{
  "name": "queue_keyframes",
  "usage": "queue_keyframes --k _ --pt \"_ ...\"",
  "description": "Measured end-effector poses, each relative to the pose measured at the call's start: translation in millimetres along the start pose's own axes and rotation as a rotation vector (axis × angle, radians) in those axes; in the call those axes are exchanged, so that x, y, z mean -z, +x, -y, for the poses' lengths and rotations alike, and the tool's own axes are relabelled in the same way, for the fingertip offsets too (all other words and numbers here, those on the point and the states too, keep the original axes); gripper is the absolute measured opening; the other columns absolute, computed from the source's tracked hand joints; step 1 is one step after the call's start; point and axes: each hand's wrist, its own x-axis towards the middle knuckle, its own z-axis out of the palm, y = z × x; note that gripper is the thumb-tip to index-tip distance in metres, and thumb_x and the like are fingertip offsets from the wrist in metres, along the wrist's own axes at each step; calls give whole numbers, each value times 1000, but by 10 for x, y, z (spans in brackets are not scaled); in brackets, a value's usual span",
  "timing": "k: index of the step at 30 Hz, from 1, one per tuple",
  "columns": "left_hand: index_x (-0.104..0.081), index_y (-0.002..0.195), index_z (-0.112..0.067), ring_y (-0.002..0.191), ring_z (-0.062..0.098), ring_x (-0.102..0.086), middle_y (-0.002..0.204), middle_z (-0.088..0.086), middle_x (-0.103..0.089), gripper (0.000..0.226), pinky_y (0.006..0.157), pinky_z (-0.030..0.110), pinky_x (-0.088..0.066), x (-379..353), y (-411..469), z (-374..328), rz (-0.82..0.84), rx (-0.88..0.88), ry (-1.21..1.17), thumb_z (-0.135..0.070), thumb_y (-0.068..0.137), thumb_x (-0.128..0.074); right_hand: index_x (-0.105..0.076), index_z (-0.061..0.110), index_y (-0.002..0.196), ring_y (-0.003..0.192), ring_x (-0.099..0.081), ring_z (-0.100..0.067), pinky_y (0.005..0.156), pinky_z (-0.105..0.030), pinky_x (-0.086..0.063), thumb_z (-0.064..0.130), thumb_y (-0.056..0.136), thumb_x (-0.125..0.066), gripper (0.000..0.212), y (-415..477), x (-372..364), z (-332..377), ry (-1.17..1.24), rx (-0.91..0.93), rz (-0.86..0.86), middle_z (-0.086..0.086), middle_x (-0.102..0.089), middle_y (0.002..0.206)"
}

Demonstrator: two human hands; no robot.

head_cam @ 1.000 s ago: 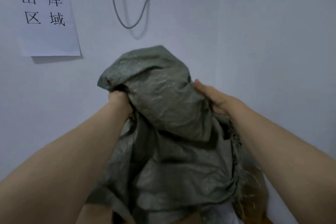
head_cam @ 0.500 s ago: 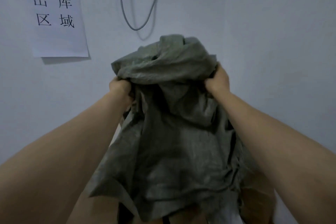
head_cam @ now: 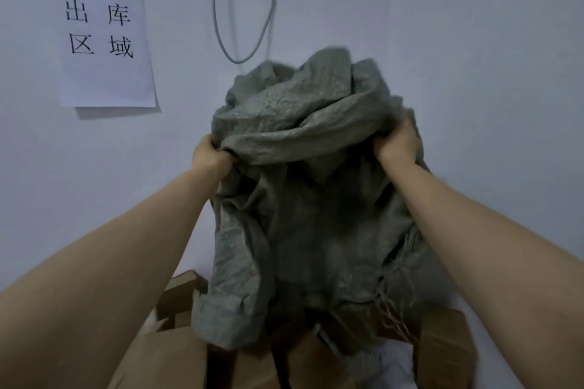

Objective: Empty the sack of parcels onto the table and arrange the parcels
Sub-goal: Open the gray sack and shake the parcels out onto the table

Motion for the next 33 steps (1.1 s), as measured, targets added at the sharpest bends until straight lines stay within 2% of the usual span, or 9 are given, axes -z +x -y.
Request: queue_keyframes --k 3,5,7,11,13,15,19,29,33 --pt "-33 139 -14 117 35 -53 130 10 -51 105 92 52 -51 77 -96 115 269 259 15 -16 49 -88 -51 4 119 110 -56 -34 80 -32 -41 13 89 -53 31 -44 -19 -89 -62 -94 54 -17 -59 120" --pt "-6 148 -25 123 36 -47 142 7 -38 119 94 56 -48 88 -119 162 357 328 -101 -15 61 -86 -49 1 121 110 -56 -35 79 -31 -40 11 89 -54 34 -40 -26 -129 -51 -185 35 -18 -59 121" --pt "6 149 -33 130 38 -39 150 10 -27 117 102 55 -41 67 -188 121 241 259 -110 -32 70 -80 -55 -1 113 102 -60 -36 76 -32 -43 10 87 -55 28 -32 -9 -134 -60 -235 40 -20 -62 114" --pt "-12 150 -39 134 32 -26 148 11 -22 75 110 44 -26 -48 -510 -54 -265 -181 352 -39 89 -55 -62 1 102 94 -63 -37 76 -37 -52 5 85 -53 19 -70 -15 -76 -54 -225 57 -21 -64 105" --pt "-10 149 -44 133 29 -31 151 7 -16 72 110 39 -26 -183 -699 -122 -114 -368 219 -31 91 -51 -60 6 112 102 -58 -38 84 -40 -50 10 90 -51 24 -92 -47 -53 -18 -264 49 -20 -56 118" --pt "5 146 -50 145 26 -11 158 6 5 84 113 39 -18 -324 -877 -180 159 -333 126 -35 90 -56 -57 13 117 107 -54 -38 91 -42 -47 17 93 -49 25 -150 -52 23 14 -327 47 -17 -47 128" --pt "27 138 -52 146 29 11 151 5 37 123 116 45 -12 -434 -887 -308 390 -95 73 -53 69 -75 -51 22 77 91 -56 -25 81 -31 -47 5 93 -44 25 -191 -86 120 329 -344 86 -7 -60 98" --pt "37 130 -52 144 22 -16 158 -9 4 167 113 49 -30 -451 -461 -504 452 -99 42 -63 22 -89 -62 10 89 81 -62 -18 73 -33 -53 4 95 -44 20 -168 35 257 415 -203 304 -2 -63 85" --pt "2 145 -44 133 15 -41 148 -6 -33 150 106 42 -42 -509 -443 -479 559 -215 3 -49 33 -95 -62 10 83 89 -64 -28 80 -40 -56 9 95 -48 18 -159 54 295 414 -217 395 -13 -66 95"
